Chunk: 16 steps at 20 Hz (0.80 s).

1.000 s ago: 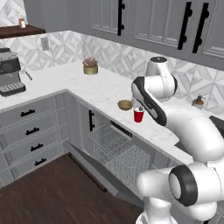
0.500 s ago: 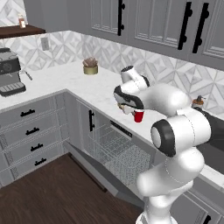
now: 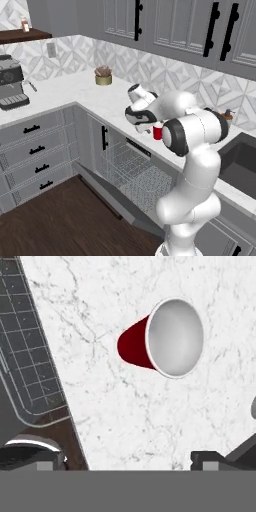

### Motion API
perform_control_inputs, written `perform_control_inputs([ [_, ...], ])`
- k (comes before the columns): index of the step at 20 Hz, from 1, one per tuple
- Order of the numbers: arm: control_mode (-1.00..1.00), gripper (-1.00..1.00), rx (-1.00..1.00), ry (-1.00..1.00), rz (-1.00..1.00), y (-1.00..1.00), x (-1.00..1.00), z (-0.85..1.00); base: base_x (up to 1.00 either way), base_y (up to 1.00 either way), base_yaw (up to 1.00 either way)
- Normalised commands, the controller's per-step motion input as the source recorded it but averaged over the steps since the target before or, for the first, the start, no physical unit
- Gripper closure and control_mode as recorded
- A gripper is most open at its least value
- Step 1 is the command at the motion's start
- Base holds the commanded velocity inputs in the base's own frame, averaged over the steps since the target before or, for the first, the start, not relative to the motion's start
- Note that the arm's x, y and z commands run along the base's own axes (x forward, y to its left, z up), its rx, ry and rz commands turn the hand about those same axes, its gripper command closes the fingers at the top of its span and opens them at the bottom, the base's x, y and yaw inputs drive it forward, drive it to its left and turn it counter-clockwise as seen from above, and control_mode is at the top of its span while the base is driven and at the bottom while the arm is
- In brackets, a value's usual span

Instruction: Pick up the cup and bowl from the counter, place them in the dishwasher, and close the dishwasher door.

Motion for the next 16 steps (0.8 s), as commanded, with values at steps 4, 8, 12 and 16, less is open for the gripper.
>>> perform_control_inputs([
  [4, -1.00, -1.00, 0.00, -0.08, 0.00, -0.40, 0.46, -0.31, 0.00, 0.00, 0.00],
  [8, -1.00, -1.00, 0.00, -0.05, 0.00, -0.19, 0.42, -0.43, 0.00, 0.00, 0.00],
  [12, -1.00, -1.00, 0.00, -0.06, 0.00, -0.04, 0.29, -0.41, 0.00, 0.00, 0.00],
  [16, -1.00, -1.00, 0.00, -0.01, 0.02, 0.00, 0.37, -0.22, 0.00, 0.00, 0.00],
])
